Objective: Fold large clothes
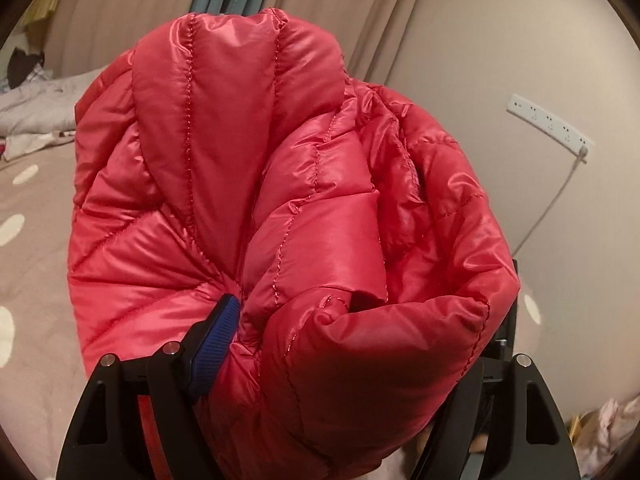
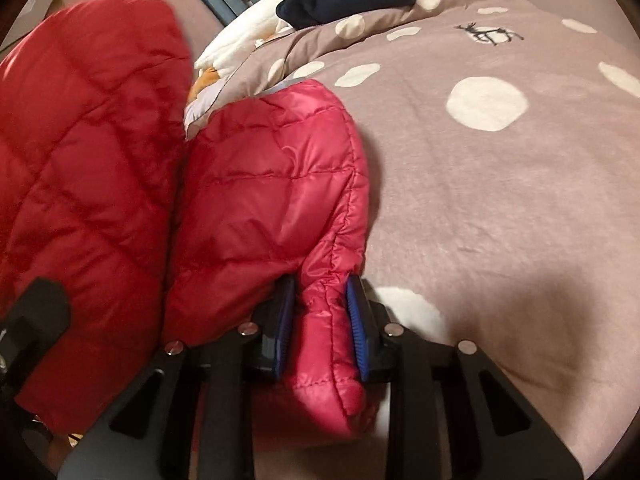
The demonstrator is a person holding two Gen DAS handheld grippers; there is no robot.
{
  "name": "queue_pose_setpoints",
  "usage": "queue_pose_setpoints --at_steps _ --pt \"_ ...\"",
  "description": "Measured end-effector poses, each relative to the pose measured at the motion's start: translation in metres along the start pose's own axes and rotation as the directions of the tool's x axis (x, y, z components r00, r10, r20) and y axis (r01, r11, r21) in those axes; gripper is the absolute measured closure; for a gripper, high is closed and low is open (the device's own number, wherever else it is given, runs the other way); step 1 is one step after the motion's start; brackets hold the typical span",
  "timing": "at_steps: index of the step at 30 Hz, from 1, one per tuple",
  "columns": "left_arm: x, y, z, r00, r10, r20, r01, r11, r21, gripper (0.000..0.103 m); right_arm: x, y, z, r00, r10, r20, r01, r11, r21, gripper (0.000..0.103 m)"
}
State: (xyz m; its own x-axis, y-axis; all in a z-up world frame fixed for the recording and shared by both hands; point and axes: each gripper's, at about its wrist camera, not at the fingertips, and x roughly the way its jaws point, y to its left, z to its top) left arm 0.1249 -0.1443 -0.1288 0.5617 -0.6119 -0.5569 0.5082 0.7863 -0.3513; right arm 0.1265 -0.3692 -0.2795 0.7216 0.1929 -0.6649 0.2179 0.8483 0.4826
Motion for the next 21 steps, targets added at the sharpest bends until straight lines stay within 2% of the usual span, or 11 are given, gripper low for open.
queue_pose_setpoints --at_steps 2,3,5,7,9,11,13,15,18,19,21 --pt "0.011 -0.003 -0.001 1.0 -0.008 -0.024 0.008 1.0 0.011 0.026 -0.007 -0.005 0.001 1.0 -0.007 -0.004 0.007 1.0 0.004 0.074" --pt "0.02 -0.007 -0.003 0.999 -0.015 -0.045 0.017 0.999 0.028 0.025 -0.014 -0.009 0.001 1.0 -0.012 -0.003 0.012 1.0 0.014 0.069" --pt "0.031 -0.017 -0.009 0.997 -0.038 -0.068 0.043 0.997 0.069 0.02 -0.035 -0.019 -0.002 0.999 -0.03 0.017 0.03 0.999 0.042 0.056" --pt "0.045 -0.031 -0.014 0.989 -0.105 -0.108 0.117 0.987 0.111 0.015 -0.054 -0.029 -0.002 0.997 -0.06 0.054 0.056 0.996 0.065 0.036" --pt "0.054 -0.039 -0.016 0.981 -0.141 -0.131 0.157 0.981 0.117 0.015 -0.082 -0.038 0.0 0.99 -0.088 0.106 0.08 0.993 0.083 0.035" --pt "0.06 -0.045 -0.016 0.982 -0.133 -0.132 0.148 0.983 0.111 0.015 -0.101 -0.041 0.002 0.986 -0.078 0.148 0.064 0.993 0.097 0.034" --pt "0.062 -0.049 -0.014 0.983 -0.134 -0.123 0.146 0.985 0.095 0.015 -0.114 -0.036 0.005 0.981 -0.025 0.192 0.005 0.995 0.103 0.028" --pt "0.059 -0.051 -0.013 0.982 -0.141 -0.128 0.154 0.984 0.092 0.015 -0.121 -0.023 0.006 0.975 0.066 0.212 -0.086 0.992 0.089 0.021" --pt "0.059 -0.058 -0.013 0.98 -0.147 -0.131 0.16 0.983 0.092 0.015 -0.117 0.001 0.005 0.97 0.166 0.178 -0.172 0.985 0.017 0.021" --pt "0.055 -0.056 -0.013 0.98 -0.153 -0.125 0.165 0.983 0.086 0.015 -0.112 0.009 0.003 0.971 0.174 0.167 -0.174 0.985 -0.014 0.023" --pt "0.042 -0.04 -0.013 0.979 -0.167 -0.119 0.176 0.981 0.075 0.015 -0.097 0.021 0.002 0.987 0.084 0.135 -0.074 0.995 -0.072 0.033"
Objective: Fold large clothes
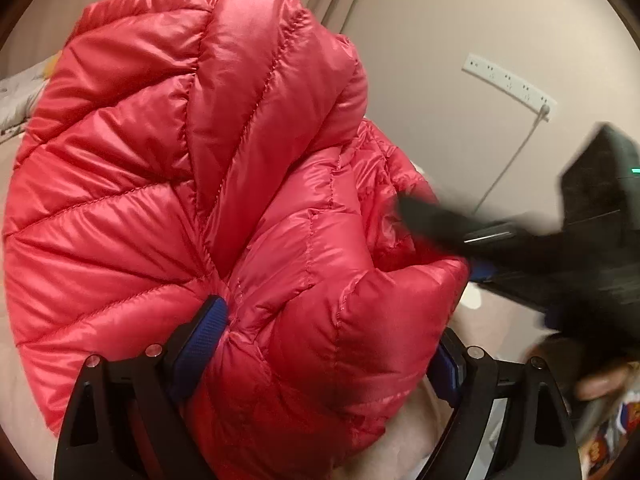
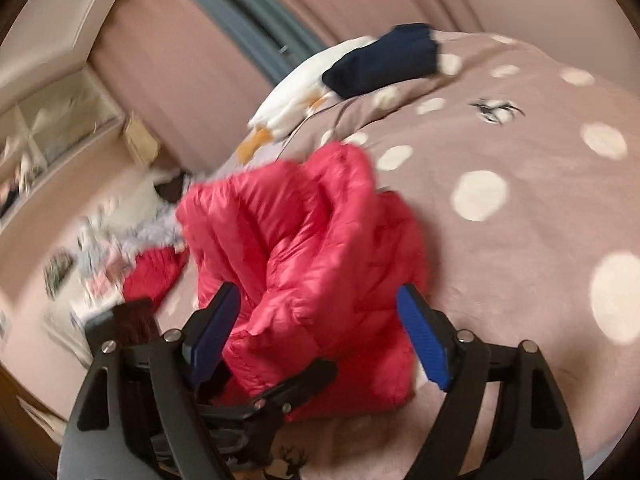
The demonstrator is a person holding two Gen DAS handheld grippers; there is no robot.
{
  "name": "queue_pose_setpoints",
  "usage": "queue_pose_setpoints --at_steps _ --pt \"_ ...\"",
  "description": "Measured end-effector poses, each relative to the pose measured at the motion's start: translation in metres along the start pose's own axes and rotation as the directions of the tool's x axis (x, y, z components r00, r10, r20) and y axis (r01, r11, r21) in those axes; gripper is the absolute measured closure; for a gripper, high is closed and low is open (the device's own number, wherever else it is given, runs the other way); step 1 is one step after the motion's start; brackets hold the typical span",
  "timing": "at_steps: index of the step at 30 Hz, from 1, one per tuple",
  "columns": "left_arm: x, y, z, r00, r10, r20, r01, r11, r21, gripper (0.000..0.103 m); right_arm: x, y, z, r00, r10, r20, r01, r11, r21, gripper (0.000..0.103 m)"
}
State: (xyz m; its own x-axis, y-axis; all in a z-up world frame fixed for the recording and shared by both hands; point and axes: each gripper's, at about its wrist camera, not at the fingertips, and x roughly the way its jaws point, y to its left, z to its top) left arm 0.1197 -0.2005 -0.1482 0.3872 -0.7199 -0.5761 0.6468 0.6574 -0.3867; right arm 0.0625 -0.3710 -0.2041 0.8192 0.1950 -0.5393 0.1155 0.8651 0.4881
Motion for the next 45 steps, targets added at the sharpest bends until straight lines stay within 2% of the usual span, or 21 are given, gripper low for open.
queue_pose_setpoints --at_steps 2,5,6,7,8,11,13,15,20,21,23,25,27,29,32,34,36,37,39,42,45 --pt "-0.006 0.003 0.002 1.0 -0.006 -0.002 0.006 1.0 -0.031 0.015 0.02 -0.004 -0.003 0.998 -0.042 -0.043 0.043 0.999 0.025 0.039" --pt "-0.014 0.002 0.004 1.0 0.009 -0.024 -0.01 0.999 -0.05 0.015 0.023 -0.014 -0.005 0.999 0.006 -0.036 -0.003 0.997 0.073 0.042" --pt "-0.017 0.0 0.007 0.999 0.02 -0.027 -0.021 0.998 -0.053 0.015 0.022 -0.014 -0.006 0.999 -0.028 -0.029 0.03 0.998 0.062 0.042" --pt "-0.022 -0.002 0.008 0.999 0.046 -0.028 -0.048 0.997 -0.058 0.016 0.026 -0.012 -0.005 0.997 -0.067 -0.032 0.068 0.997 0.047 0.05" --pt "-0.027 -0.002 0.01 0.998 0.056 -0.02 -0.057 0.997 -0.059 0.016 0.027 -0.015 -0.006 0.992 -0.121 -0.041 0.122 0.992 0.04 0.051" --pt "-0.05 0.002 0.017 0.991 0.118 0.07 -0.111 0.988 -0.104 0.016 0.032 -0.028 -0.013 0.986 -0.135 -0.096 0.141 0.988 0.059 0.055" --pt "-0.064 0.01 0.021 0.975 0.184 0.125 -0.166 0.976 -0.141 0.016 0.035 -0.035 -0.021 0.984 -0.141 -0.105 0.148 0.987 0.061 0.055" --pt "-0.074 0.022 0.023 0.948 0.271 0.165 -0.237 0.951 -0.199 0.016 0.035 -0.041 -0.025 0.986 -0.128 -0.109 0.137 0.987 0.079 0.055" --pt "-0.07 0.053 0.029 0.861 0.459 0.22 -0.392 0.873 -0.29 0.016 0.035 -0.047 -0.027 0.982 -0.154 -0.108 0.16 0.986 0.052 0.054" --pt "-0.064 0.061 0.028 0.854 0.476 0.211 -0.412 0.865 -0.287 0.016 0.035 -0.046 -0.029 0.981 -0.166 -0.104 0.172 0.984 0.044 0.053" --pt "-0.05 0.076 0.024 0.855 0.492 0.164 -0.436 0.853 -0.286 0.016 0.033 -0.04 -0.028 0.975 -0.201 -0.099 0.205 0.978 0.029 0.049" --pt "-0.049 0.077 0.023 0.854 0.489 0.177 -0.422 0.851 -0.311 0.016 0.02 -0.032 -0.018 0.964 -0.252 -0.085 0.254 0.967 0.014 0.038" --pt "-0.052 0.074 0.022 0.86 0.474 0.191 -0.411 0.864 -0.291 0.016 0.006 -0.023 -0.002 0.959 -0.282 -0.022 0.281 0.96 -0.006 0.038" --pt "-0.05 0.067 0.025 0.848 0.496 0.186 -0.45 0.86 -0.241 0.016 -0.015 -0.008 0.015 0.956 -0.284 0.076 0.286 0.958 -0.022 0.037" --pt "-0.047 0.059 0.029 0.831 0.52 0.197 -0.487 0.852 -0.192 0.016 -0.037 0.022 0.043 0.966 -0.156 0.206 0.171 0.984 -0.057 0.036" --pt "-0.047 0.063 0.027 0.844 0.5 0.194 -0.466 0.863 -0.197 0.016 -0.033 0.043 0.062 0.968 -0.027 0.25 0.053 0.994 -0.099 0.038" --pt "-0.048 0.071 0.028 0.862 0.472 0.184 -0.433 0.875 -0.218 0.016 -0.011 0.054 0.074 0.97 0.001 0.245 0.034 0.99 -0.14 0.043" --pt "-0.049 0.073 0.029 0.868 0.458 0.19 -0.415 0.881 -0.228 0.016 -0.001 0.055 0.075 0.972 -0.005 0.233 0.041 0.988 -0.151 0.053" --pt "-0.052 0.083 0.032 0.862 0.462 0.211 -0.413 0.879 -0.236 0.016 0.037 0.05 0.08 0.986 -0.054 0.156 0.078 0.985 -0.154 0.064" --pt "-0.053 0.094 0.036 0.848 0.481 0.224 -0.424 0.868 -0.258 0.016 0.063 0.028 0.072 0.985 -0.136 0.107 0.149 0.981 -0.124 0.066" --pt "-0.046 0.102 0.043 0.882 0.416 0.219 -0.35 0.892 -0.285 0.016 0.059 0.009 0.067 0.98 -0.15 0.131 0.163 0.982 -0.096 0.062"
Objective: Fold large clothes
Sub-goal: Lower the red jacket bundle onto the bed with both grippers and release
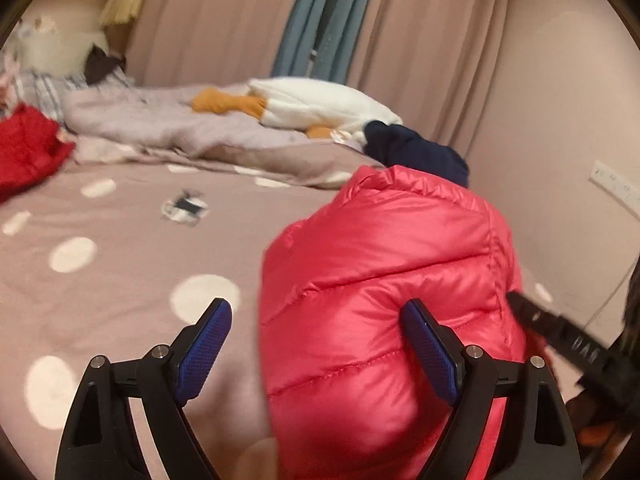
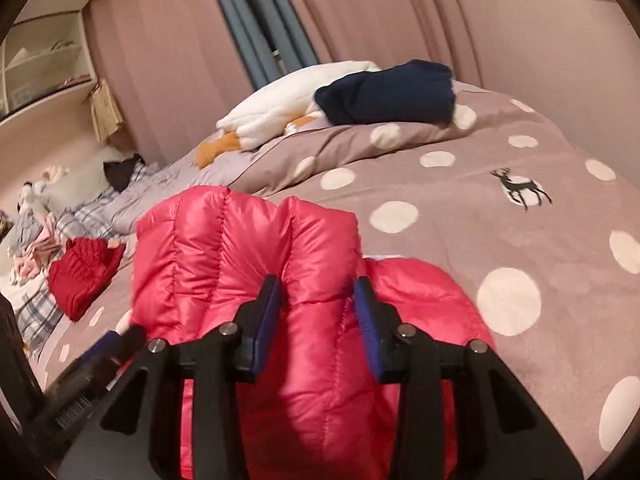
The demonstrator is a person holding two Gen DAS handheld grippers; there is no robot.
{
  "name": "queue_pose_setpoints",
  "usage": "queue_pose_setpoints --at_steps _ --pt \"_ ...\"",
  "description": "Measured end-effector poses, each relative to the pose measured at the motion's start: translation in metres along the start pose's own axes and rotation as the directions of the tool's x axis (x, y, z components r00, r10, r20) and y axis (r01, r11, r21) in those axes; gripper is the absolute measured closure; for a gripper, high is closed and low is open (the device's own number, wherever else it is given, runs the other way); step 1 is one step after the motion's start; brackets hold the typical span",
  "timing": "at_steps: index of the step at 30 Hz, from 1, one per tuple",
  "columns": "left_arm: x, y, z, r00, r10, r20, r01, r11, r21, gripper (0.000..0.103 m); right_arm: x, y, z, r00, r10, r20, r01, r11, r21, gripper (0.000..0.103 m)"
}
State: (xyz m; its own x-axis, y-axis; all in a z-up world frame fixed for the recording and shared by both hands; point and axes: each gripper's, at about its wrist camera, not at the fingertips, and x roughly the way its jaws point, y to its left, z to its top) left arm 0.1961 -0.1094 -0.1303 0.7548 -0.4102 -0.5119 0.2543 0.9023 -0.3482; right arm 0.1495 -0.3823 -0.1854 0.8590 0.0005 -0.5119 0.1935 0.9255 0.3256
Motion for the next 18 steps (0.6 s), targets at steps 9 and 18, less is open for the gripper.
queue_pose_setpoints --at_steps 9,18 --pt "0.042 -0.01 -0.011 0.995 -0.051 -0.09 0.05 0.999 -0.012 0.009 0.033 -0.023 -0.012 0.993 -0.1 -0.06 0.099 0.995 -0.019 0.053" --pt "0.048 -0.023 -0.034 1.0 0.017 0.019 -0.019 0.997 0.077 0.009 0.058 -0.045 -0.031 0.993 -0.053 -0.11 0.056 0.998 0.03 0.054"
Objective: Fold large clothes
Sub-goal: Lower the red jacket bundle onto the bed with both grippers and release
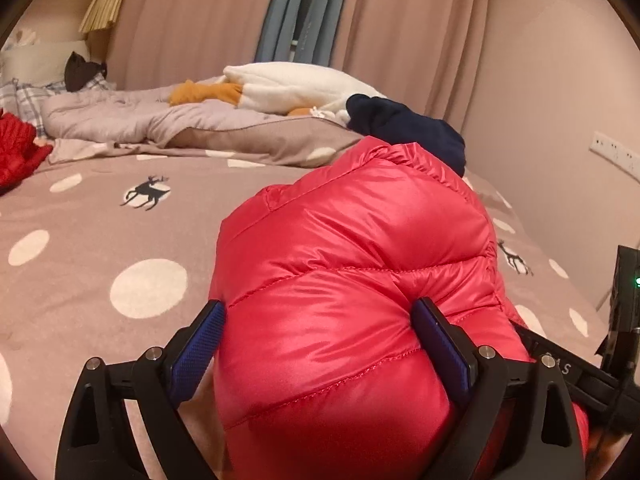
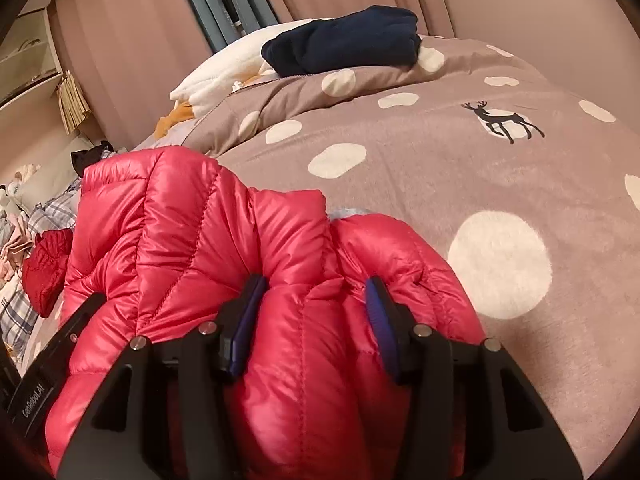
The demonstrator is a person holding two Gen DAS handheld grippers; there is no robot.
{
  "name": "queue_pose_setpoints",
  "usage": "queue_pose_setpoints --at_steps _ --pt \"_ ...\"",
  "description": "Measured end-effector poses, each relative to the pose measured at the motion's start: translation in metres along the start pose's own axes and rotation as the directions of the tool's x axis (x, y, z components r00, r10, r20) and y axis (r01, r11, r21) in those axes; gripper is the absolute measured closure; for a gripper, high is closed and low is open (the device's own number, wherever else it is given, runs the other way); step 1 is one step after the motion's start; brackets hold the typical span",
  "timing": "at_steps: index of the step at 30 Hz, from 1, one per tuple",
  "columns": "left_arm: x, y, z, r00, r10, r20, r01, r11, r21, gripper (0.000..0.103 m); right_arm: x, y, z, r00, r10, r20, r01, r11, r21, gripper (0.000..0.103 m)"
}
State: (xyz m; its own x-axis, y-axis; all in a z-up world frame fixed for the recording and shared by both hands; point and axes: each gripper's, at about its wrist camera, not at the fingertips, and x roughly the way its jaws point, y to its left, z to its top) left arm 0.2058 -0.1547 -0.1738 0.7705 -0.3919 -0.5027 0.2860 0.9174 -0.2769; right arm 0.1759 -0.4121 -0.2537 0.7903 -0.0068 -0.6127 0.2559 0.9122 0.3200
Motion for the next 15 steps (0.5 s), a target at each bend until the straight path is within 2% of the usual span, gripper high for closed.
queue_pose_setpoints --at_steps 6,15 --pt "0.0004 0.0018 -0.0018 1.0 0.001 0.024 -0.001 1.0 0.004 0.009 0.0014 -0.0037 -0.0032 1.0 0.027 -0.001 -0.027 0.999 0.02 0.054" --pt "0.0014 0.0032 -0.0024 1.0 -0.001 0.028 0.001 1.0 0.003 0.009 -0.0002 -0.0018 -0.0035 1.0 0.02 0.004 -0.02 1.0 0.01 0.054"
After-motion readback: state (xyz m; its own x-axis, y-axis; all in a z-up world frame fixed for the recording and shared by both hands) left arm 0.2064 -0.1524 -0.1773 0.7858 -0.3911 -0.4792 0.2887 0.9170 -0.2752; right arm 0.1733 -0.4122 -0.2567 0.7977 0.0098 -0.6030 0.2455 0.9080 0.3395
